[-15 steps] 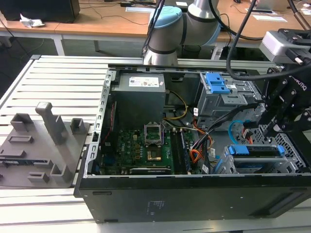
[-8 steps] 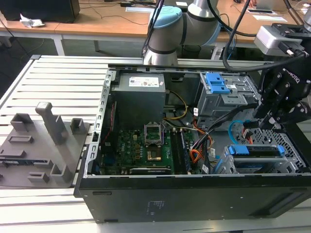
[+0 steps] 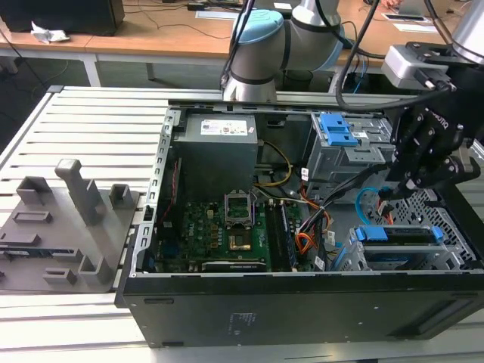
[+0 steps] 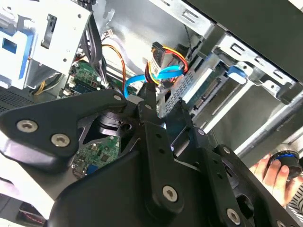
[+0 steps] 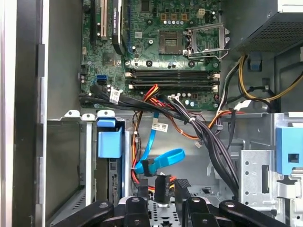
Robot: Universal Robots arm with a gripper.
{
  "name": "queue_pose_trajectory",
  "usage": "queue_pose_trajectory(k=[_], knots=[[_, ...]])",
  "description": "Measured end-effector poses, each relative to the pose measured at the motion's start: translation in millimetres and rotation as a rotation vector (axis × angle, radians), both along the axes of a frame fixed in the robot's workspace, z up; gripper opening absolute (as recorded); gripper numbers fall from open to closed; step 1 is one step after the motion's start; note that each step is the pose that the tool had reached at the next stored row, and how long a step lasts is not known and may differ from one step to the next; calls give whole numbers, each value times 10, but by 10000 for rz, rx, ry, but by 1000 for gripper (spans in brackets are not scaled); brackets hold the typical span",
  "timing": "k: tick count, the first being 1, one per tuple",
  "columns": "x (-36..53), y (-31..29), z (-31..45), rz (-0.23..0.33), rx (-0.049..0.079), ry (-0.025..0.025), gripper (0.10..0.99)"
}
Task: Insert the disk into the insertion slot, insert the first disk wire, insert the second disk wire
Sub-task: 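Insert the first disk wire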
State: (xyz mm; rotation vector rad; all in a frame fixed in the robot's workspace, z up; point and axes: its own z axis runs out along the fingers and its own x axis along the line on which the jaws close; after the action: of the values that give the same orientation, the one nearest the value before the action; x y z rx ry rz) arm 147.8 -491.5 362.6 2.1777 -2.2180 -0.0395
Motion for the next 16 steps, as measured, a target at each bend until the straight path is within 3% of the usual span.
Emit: queue_pose_trajectory(k=[6,10,11,14,16], knots=[[1,26,-103,2,-134,0,361],[1,26,-117,2,-186,0,361],[1,26,-117,1,-186,0,345],[1,26,-117,1,-187,0,165],[1,26,-117,1,-188,0,165]])
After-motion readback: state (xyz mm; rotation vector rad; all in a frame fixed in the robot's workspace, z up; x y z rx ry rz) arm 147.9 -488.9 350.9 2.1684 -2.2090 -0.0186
